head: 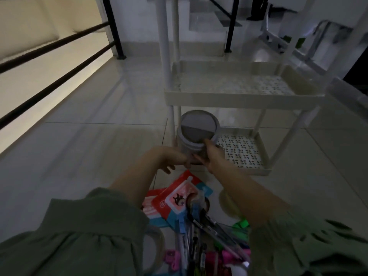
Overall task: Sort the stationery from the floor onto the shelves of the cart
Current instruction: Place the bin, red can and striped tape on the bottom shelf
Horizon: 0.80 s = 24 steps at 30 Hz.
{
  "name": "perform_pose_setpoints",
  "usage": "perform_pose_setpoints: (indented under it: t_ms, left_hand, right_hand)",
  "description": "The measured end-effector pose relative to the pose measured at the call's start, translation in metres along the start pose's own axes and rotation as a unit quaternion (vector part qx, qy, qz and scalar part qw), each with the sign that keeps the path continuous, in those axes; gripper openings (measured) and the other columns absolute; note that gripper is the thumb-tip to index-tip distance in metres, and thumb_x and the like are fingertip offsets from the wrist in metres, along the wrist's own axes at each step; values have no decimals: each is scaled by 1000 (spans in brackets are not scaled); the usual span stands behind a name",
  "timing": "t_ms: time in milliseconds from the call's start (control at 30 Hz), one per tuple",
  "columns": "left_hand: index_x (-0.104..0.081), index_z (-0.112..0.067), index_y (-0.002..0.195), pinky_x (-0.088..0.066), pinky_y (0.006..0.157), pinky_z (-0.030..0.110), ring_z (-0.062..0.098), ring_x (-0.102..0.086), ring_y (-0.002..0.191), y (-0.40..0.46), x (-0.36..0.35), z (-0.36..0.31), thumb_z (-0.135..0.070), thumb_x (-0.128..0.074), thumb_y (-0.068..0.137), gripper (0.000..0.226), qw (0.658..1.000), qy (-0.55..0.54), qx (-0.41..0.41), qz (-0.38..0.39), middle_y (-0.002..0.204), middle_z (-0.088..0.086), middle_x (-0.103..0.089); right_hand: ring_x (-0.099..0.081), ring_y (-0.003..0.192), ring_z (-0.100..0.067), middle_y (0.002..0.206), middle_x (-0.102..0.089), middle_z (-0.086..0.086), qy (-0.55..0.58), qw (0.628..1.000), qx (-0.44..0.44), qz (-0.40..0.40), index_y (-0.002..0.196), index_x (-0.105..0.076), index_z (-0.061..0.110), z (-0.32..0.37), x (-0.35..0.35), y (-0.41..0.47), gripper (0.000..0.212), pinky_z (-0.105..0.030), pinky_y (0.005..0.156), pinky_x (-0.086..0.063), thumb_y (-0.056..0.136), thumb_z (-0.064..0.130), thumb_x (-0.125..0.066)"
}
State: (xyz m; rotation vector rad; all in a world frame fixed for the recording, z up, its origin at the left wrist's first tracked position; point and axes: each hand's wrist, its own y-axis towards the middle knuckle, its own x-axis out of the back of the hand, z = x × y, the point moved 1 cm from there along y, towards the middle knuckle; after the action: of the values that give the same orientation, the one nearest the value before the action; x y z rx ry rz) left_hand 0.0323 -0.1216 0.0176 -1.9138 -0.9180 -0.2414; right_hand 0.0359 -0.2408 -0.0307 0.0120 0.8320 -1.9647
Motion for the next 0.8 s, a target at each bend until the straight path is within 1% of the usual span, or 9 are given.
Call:
perform_pose_setpoints:
  t_ms: [67, 200, 333, 400, 467, 533, 667, 733, 800]
  left_hand:
    - [-23, -16, 146, -37, 104, 38, 29, -33, 137, 6, -1, 5, -20, -53, 93, 62, 1000, -4, 1, -4, 152, 9, -28]
    - [-26, -15, 144, -38, 102, 38, 28, -36, 135, 13, -2, 9, -19, -51, 93, 57, 1000, 1, -3, -23, 150, 9, -33]
    - [-28, -14, 143, -38, 101, 37, 27, -41, 131, 13, -3, 3, -18, -50, 94, 54, 999, 7, -13, -29, 146, 10, -38]
    - [-29, -14, 142, -38, 102, 36, 26, -42, 131, 9, -2, -2, -22, -48, 95, 51, 999, 13, -19, -31, 145, 9, -40]
    - [-33, -13, 140, -38, 101, 35, 25, -42, 130, 4, -2, -7, -24, -47, 96, 48, 999, 24, -22, -30, 144, 9, -42]
    - [-35, -13, 139, -39, 99, 35, 26, -44, 129, -2, -2, -10, -24, -46, 96, 46, 999, 40, -21, -23, 143, 9, -42]
    - [-35, -12, 139, -38, 103, 37, 27, -45, 128, -23, -6, -14, -25, -46, 96, 47, 994, 109, 11, 28, 143, 11, -42]
    - [-35, -13, 140, -36, 106, 37, 27, -43, 131, -38, -9, -18, -29, -44, 97, 47, 984, 159, 28, 71, 144, 11, -41]
    - [-35, -13, 140, -34, 108, 38, 27, -41, 132, -53, -11, -26, -30, -42, 97, 47, 973, 209, 30, 90, 146, 11, -39]
  right_hand:
    - [-52, 120, -34, 133, -52, -16, -18, 1000, 10, 14, 134, -44, 4, -2, -3, 6, 55, -39, 76, -54, 86, 22, -63]
    - [-51, 120, -34, 134, -52, -13, -62, 998, 11, 20, 133, -46, 7, -4, -5, 9, 61, -40, 70, -56, 83, 36, -65]
    - [-54, 118, -33, 132, -53, -13, -155, 986, 8, 62, 133, -46, 9, 1, 7, 4, 56, -33, 63, -55, 89, 44, -55]
    - [-59, 106, -29, 122, -59, -13, -208, 975, -4, 81, 133, -46, 7, 6, 18, -2, 55, -33, 72, -54, 92, 43, -50]
    - [-58, 82, -21, 97, -62, -9, -269, 958, -26, 101, 132, -47, 7, 9, 25, -13, 53, -31, 71, -51, 93, 43, -48]
    - [-56, 75, -20, 91, -57, -10, -346, 931, -42, 108, 133, -44, 9, 12, 27, -27, 53, -32, 72, -51, 93, 44, -47]
    - [-56, 105, -33, 129, -52, -20, -522, 839, -37, 148, 138, -35, 10, 20, 33, -60, 57, -39, 93, -47, 94, 46, -42]
    - [-54, 103, -31, 134, -50, -20, -584, 792, -36, 178, 141, -33, 11, 27, 38, -79, 58, -39, 94, -46, 95, 45, -42]
    - [-55, 111, -34, 135, -49, -20, -617, 761, -41, 195, 142, -31, 13, 35, 48, -97, 58, -39, 95, -46, 95, 44, -43]
